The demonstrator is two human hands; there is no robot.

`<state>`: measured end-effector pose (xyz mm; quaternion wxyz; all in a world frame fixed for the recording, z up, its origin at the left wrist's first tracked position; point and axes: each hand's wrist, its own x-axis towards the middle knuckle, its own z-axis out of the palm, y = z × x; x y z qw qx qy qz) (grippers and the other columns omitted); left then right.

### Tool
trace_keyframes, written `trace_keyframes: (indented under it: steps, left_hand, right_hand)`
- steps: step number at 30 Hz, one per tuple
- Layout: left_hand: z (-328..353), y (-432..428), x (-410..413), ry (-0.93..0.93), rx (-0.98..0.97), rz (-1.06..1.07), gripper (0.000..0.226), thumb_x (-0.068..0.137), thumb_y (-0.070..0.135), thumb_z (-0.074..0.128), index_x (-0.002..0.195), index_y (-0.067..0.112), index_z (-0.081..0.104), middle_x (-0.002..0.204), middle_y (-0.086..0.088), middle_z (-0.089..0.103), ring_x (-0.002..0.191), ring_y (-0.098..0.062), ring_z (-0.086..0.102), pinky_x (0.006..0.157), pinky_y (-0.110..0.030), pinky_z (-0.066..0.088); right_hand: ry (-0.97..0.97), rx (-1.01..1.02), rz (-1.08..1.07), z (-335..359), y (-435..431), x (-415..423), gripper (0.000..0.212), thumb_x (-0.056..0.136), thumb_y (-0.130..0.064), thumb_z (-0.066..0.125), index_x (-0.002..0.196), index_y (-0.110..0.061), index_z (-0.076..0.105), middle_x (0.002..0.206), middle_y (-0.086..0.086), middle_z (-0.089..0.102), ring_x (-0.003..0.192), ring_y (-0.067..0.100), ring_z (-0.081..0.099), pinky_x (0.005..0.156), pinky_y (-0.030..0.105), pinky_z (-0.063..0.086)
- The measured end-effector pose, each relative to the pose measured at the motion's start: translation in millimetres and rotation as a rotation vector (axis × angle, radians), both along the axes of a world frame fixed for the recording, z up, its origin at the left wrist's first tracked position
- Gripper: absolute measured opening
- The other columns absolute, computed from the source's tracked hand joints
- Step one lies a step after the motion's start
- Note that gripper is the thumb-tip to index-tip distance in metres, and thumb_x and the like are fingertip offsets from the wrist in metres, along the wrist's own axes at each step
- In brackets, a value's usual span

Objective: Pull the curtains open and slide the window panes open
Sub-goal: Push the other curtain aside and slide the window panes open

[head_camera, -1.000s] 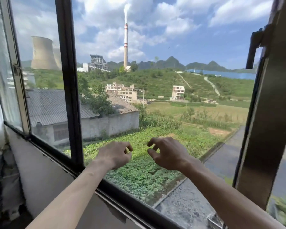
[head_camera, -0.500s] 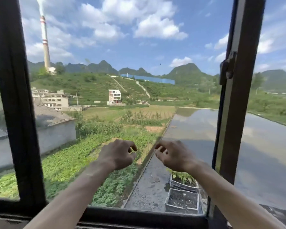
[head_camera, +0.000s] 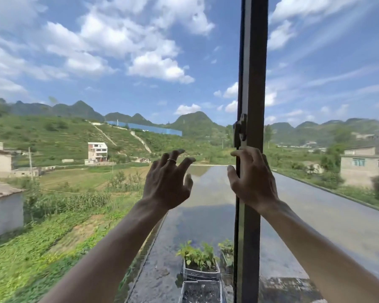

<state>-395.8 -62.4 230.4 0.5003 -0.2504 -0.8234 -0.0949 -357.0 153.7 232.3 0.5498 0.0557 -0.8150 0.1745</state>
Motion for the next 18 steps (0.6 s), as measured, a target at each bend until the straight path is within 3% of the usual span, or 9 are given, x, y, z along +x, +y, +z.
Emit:
trace_keyframes:
  steps: [2, 4, 8, 11, 18]
  left_hand:
    - [11.6, 6.0, -11.9, 0.076, -0.018, 0.011, 0.052, 0.086, 0.033, 0.062, 0.137, 0.029, 0.053, 0.155, -0.006, 0.037, 0.137, -0.029, 0.037, 0.107, -0.047, 0.034]
    - [20.9, 12.2, -26.3, 0.108, -0.024, 0.035, 0.060, 0.087, 0.037, 0.061, 0.145, 0.031, 0.045, 0.162, -0.007, 0.023, 0.147, -0.028, 0.024, 0.117, -0.052, 0.018]
    - [25.7, 18.0, -56.8, 0.127, 0.004, 0.108, 0.071, 0.092, 0.047, 0.050, 0.156, 0.037, 0.020, 0.166, -0.003, -0.002, 0.153, -0.025, 0.001, 0.119, -0.054, -0.006]
    - [18.4, 19.7, -75.7, 0.176, 0.014, 0.148, 0.067, 0.097, 0.052, 0.038, 0.156, 0.040, 0.008, 0.166, -0.001, -0.008, 0.153, -0.022, -0.005, 0.119, -0.057, -0.007]
    - [11.0, 25.7, -96.1, 0.334, 0.038, 0.199, 0.063, 0.097, 0.053, 0.034, 0.156, 0.038, 0.015, 0.167, -0.003, 0.003, 0.153, -0.023, 0.002, 0.119, -0.057, -0.003]
  right_hand:
    - [0.057, -0.013, -0.034, 10.8, 9.6, -2.5, 0.039, 0.086, -0.022, 0.067, 0.123, -0.015, 0.058, 0.138, 0.007, 0.049, 0.123, 0.031, 0.046, 0.088, 0.041, 0.047]
    - [0.068, -0.002, -0.066, 21.3, 19.6, -7.4, 0.045, 0.086, -0.023, 0.067, 0.128, -0.015, 0.054, 0.147, 0.008, 0.042, 0.131, 0.033, 0.040, 0.095, 0.044, 0.045]
    - [0.050, 0.080, -0.096, 37.3, 31.9, -24.4, 0.063, 0.088, -0.034, 0.065, 0.145, -0.019, 0.044, 0.161, 0.009, 0.024, 0.143, 0.033, 0.025, 0.108, 0.050, 0.037]
    - [0.050, 0.155, -0.127, 41.6, 36.8, -41.6, 0.072, 0.088, -0.045, 0.061, 0.152, -0.026, 0.033, 0.165, 0.006, 0.015, 0.148, 0.031, 0.015, 0.113, 0.052, 0.031]
    - [0.262, 0.208, -0.250, 29.1, 46.9, -77.1, 0.067, 0.094, -0.045, 0.056, 0.153, -0.026, 0.032, 0.162, 0.010, 0.025, 0.145, 0.033, 0.023, 0.110, 0.049, 0.031]
